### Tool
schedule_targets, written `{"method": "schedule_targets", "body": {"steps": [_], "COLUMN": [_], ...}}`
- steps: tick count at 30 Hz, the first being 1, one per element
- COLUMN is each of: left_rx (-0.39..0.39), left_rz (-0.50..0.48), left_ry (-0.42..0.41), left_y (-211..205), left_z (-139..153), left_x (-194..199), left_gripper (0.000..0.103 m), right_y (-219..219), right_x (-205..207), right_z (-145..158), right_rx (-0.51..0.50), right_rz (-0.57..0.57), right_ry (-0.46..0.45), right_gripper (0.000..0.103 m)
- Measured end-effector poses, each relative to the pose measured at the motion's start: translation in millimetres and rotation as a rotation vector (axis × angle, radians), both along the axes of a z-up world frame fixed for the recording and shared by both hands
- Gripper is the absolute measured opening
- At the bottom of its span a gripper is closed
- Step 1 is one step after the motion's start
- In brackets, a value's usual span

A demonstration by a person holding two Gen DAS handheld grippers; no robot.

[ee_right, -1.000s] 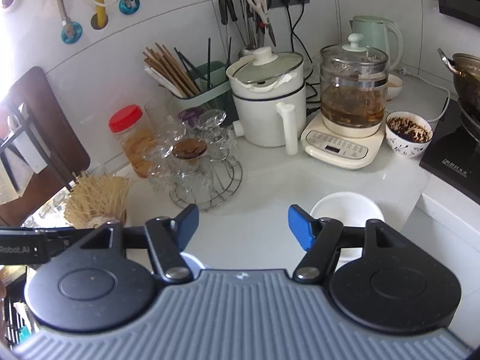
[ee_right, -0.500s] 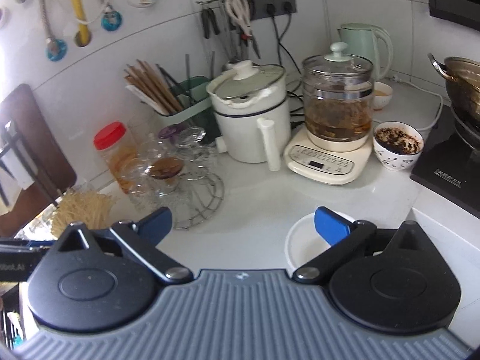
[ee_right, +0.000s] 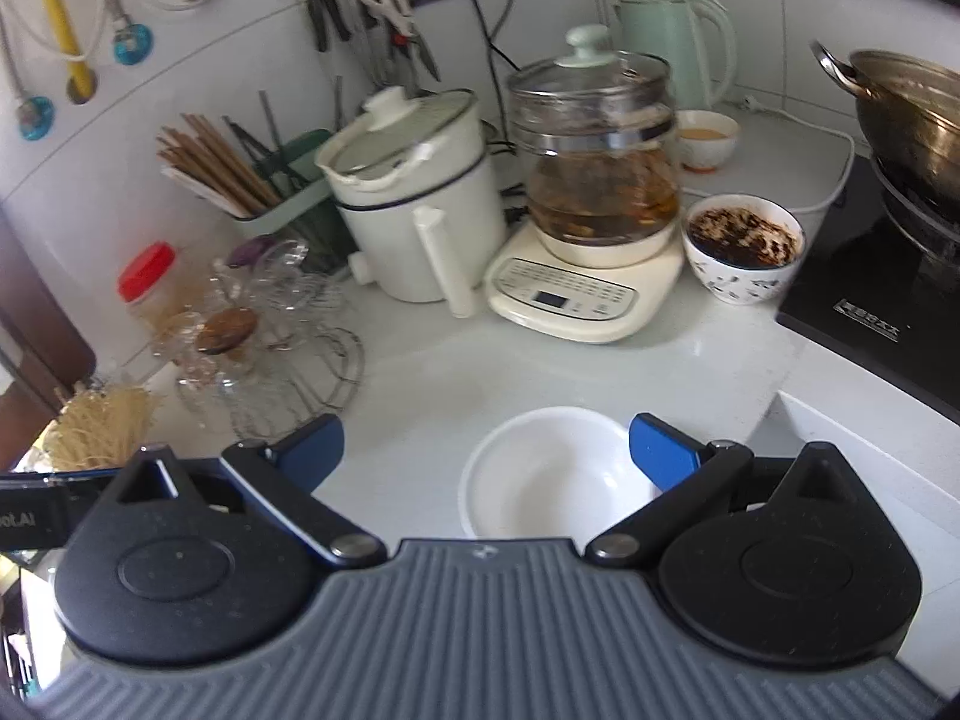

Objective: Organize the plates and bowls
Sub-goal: 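Move both open grippers toward the white ceramic bowl by the kettle, then place both grippers' fingers around the rim of the white ceramic bowl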

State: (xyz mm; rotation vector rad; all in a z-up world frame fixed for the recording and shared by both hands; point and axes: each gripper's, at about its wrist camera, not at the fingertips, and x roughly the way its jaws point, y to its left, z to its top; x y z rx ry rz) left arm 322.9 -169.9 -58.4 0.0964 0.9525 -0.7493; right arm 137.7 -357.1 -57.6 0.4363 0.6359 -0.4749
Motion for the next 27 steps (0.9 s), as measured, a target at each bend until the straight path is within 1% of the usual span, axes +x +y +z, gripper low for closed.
{"method": "schedule_targets", "body": {"steps": [10,18,22,27], "left_rx": [-0.008,-0.004,0.013,0.04], "left_rz": [-0.011,-0.005,-0.009,-0.025], "left_ry": [0.027,0.072,0.085,0.115], "left_y": [-51.3,-80.8,-97.1,-118.3], "left_z": [-19.6,-39.4,-50.3,-65.3], "left_x": [2.4,14.5,21.7,28.5], "left_gripper": [0.061,0.061,0.061,0.061], "right_y": [-48.9,-86.9,-98.9,-119.3], "right_x": [-2.7,4.0,8.7,11.0], "right_z": [-12.4,-31.3,-40.3,-58.2], "right_rx": [0.01,0.09,0.097,0.179], "right_rz": [-0.029,-0.03,-0.023,-0.019], "right_ry": [0.018,0.039,0.063,0.091], "right_gripper": [0.103,0.103,0.103,0.102]}}
